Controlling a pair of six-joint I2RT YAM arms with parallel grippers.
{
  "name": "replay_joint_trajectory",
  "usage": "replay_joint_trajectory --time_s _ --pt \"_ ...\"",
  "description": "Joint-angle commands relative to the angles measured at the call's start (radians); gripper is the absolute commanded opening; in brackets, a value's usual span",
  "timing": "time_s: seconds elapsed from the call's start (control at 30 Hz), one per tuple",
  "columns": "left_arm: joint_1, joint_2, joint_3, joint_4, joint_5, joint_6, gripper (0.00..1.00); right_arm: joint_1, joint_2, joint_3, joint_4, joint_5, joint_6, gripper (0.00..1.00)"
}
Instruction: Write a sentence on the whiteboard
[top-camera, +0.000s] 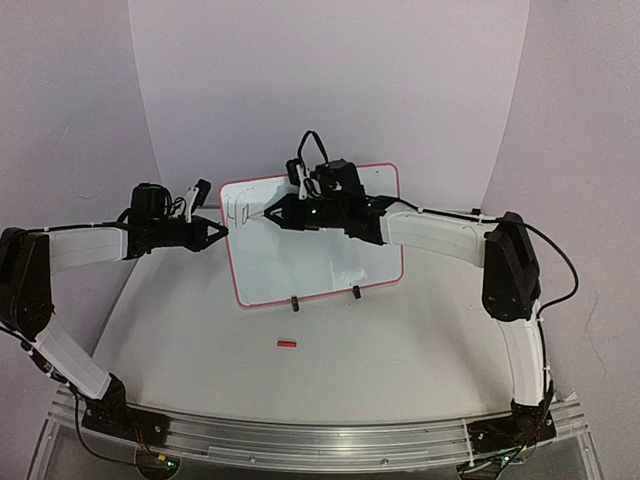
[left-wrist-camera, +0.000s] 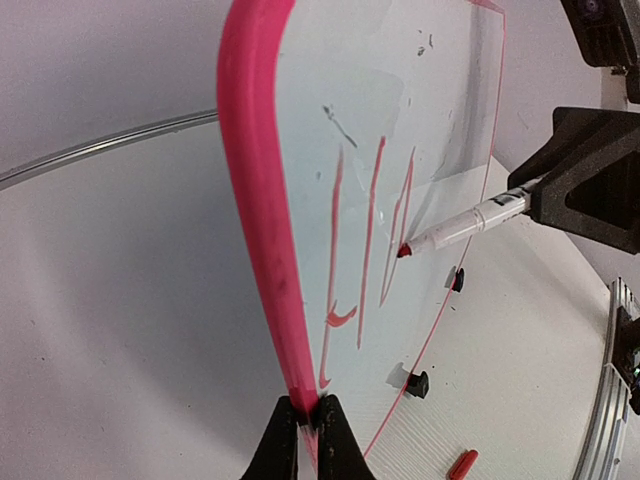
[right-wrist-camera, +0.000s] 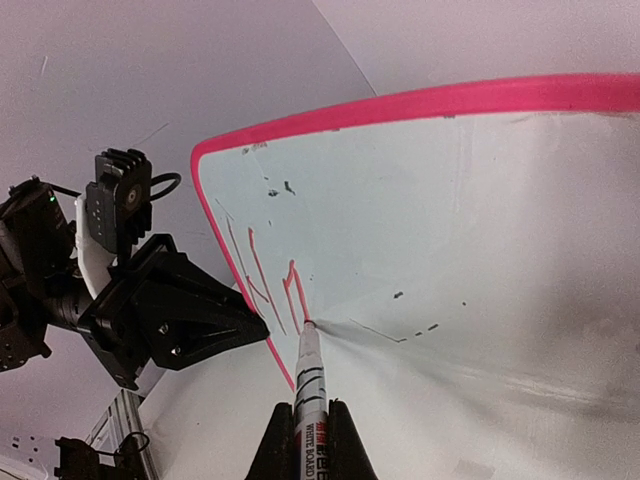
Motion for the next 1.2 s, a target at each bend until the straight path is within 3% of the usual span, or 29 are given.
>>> replay_joint_trajectory --time_s 0.0,0.7,1.17 --pt "-0.004 -0.005 0.027 -0.021 -0.024 0.052 0.00 -0.008 -0.033 -0.019 0.004 0.033 0.004 0.00" --pt "-0.004 -0.009 0.027 -0.021 -0.026 0.052 0.00 -0.008 -0.160 -0.090 0.074 0.010 -0.003 0.00" --pt "-0.003 -0.016 0.025 -0.025 -0.028 0.052 0.00 -0.007 -0.083 -0.014 0.074 0.018 0.002 0.00"
